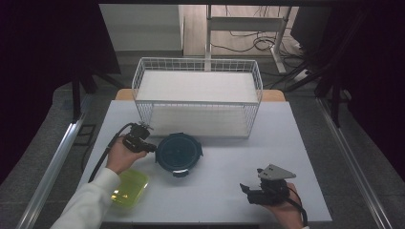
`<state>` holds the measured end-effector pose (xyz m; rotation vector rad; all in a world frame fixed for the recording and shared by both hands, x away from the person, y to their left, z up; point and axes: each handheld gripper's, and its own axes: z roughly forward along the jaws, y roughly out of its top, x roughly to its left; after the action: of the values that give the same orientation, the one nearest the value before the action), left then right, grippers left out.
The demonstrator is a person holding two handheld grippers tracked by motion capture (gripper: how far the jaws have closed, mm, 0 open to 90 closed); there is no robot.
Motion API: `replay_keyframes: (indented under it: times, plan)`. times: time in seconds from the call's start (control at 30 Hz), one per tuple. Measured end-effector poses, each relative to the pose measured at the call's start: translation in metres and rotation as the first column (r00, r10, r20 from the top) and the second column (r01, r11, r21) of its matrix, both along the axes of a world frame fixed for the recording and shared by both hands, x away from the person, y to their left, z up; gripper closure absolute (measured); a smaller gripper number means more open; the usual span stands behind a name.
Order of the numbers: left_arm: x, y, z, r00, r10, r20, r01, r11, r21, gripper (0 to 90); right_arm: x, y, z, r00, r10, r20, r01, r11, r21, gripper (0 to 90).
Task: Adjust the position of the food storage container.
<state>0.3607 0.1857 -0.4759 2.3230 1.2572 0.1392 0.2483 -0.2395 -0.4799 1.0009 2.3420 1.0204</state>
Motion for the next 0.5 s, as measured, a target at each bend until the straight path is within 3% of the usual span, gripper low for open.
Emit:
replay_keyframes:
  times: [0.13, 0.27, 0.5]
  plan:
    - [-0.002, -0.017, 0.001, 0.9991, -0.041, 0.001, 0.041, 0.9991, 0.004, 90.0, 0.000, 0.000, 0.000, 1.0000, 0.002, 0.001, -0.002, 1.000, 0.002, 18.9]
    - [-0.002, -0.029, 0.003, 0.9990, -0.044, 0.007, 0.044, 0.9983, -0.037, 90.0, 0.000, 0.000, 0.000, 1.0000, 0.004, 0.000, -0.004, 1.000, 0.001, 18.9]
    - [-0.001, -0.035, 0.004, 0.9984, -0.057, 0.005, 0.057, 0.9980, -0.028, 90.0, 0.000, -0.001, 0.000, 1.0000, 0.000, 0.000, 0.000, 1.000, 0.005, 18.9]
